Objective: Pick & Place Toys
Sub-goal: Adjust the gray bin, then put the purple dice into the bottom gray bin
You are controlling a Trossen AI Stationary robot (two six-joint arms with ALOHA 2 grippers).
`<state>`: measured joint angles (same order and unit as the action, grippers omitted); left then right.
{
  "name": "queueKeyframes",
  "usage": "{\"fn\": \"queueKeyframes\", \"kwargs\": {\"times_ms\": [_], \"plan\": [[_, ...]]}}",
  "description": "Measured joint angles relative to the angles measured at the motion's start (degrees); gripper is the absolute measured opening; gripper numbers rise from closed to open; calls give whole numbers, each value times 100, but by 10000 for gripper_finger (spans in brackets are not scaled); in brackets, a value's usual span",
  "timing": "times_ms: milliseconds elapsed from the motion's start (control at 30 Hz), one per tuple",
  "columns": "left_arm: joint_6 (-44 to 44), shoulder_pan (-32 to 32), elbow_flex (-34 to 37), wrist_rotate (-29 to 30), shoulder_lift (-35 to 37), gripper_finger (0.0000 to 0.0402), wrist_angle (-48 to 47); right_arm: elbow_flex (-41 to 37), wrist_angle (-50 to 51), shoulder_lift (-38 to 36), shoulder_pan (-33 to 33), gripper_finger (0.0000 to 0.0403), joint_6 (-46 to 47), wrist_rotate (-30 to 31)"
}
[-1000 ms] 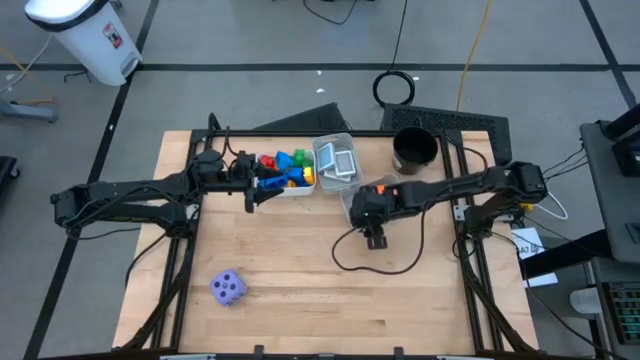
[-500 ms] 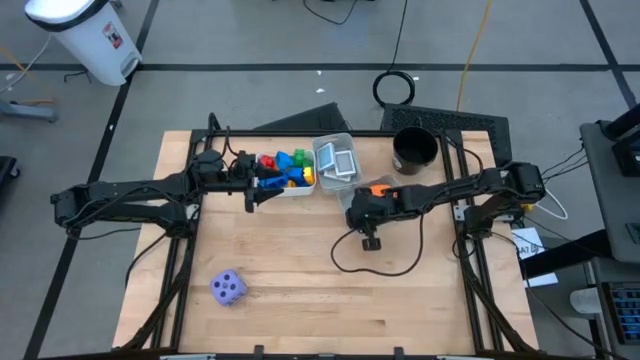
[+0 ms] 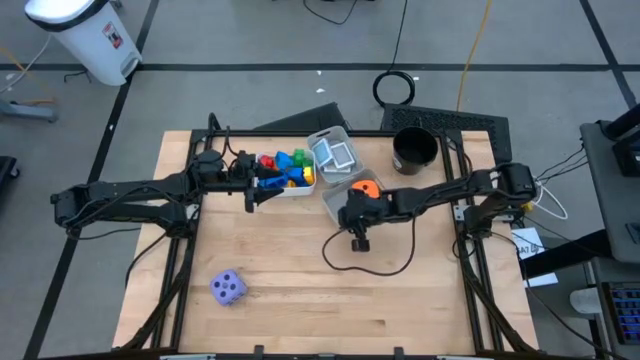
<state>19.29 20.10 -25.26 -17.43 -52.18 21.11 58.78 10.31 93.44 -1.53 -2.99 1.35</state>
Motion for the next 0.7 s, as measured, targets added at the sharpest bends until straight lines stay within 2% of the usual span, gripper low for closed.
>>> {"fn": "queueKeyframes", "kwargs": {"times_ms": [233, 500, 700], "plan": [[18, 1, 0, 0, 0, 319, 1, 7, 22, 9, -8, 25, 228, -5], [94, 2, 0, 2, 0, 319, 21, 2, 24, -445, -175, 142, 178, 16], [857, -11, 0, -109, 2, 319, -45, 2, 95, -1045, -482, 218, 241, 28]]}}
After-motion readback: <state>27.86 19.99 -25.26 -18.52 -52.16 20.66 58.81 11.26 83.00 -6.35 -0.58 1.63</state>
